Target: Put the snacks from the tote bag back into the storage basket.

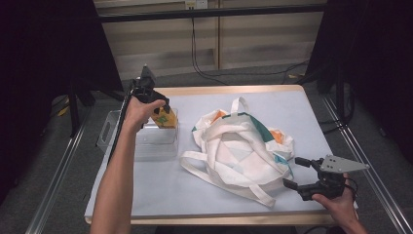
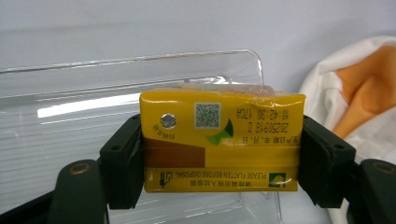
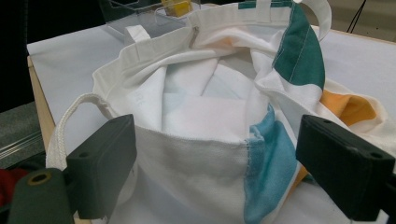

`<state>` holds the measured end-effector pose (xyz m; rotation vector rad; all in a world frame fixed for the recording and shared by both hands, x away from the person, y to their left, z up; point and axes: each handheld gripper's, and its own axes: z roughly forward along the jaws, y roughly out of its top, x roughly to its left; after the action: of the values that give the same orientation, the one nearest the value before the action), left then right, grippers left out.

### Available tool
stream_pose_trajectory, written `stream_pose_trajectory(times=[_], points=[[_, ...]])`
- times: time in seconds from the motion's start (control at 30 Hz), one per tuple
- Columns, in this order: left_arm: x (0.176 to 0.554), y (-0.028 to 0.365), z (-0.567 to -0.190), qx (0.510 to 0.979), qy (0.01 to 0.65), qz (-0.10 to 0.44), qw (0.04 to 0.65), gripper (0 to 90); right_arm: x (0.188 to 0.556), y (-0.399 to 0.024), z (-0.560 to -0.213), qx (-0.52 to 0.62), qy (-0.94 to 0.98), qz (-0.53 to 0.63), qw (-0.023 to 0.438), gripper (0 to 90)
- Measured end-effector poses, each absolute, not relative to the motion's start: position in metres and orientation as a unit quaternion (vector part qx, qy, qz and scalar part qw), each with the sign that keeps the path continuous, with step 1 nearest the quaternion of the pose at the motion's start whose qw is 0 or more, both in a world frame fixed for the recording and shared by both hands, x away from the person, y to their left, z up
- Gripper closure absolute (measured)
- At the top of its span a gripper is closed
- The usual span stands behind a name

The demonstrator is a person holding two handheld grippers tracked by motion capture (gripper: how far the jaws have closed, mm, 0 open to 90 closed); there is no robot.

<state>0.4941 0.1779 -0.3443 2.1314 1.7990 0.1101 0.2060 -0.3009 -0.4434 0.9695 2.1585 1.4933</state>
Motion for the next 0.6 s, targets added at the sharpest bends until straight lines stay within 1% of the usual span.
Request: stream_pose_trajectory(times=[0.07, 0.3, 0.5, 0.6], points=[[0.496, 0.177, -0.347, 0.75, 0.637, 0.033, 0.175, 28.0, 0.206, -0.301, -0.444, 0.343, 0.76, 0.525, 0.171, 11.8], [0.499, 0.17, -0.352, 0.746, 0.643, 0.039, 0.169, 27.9, 0.207, -0.301, -0.445, 0.344, 0.762, 0.523, 0.166, 11.6], [0.502, 0.172, -0.359, 0.738, 0.65, 0.037, 0.176, 28.0, 0.207, -0.301, -0.445, 0.343, 0.763, 0.523, 0.165, 11.6], [0.504, 0.169, -0.363, 0.743, 0.647, 0.038, 0.166, 28.0, 0.208, -0.3, -0.446, 0.341, 0.765, 0.521, 0.164, 11.6]])
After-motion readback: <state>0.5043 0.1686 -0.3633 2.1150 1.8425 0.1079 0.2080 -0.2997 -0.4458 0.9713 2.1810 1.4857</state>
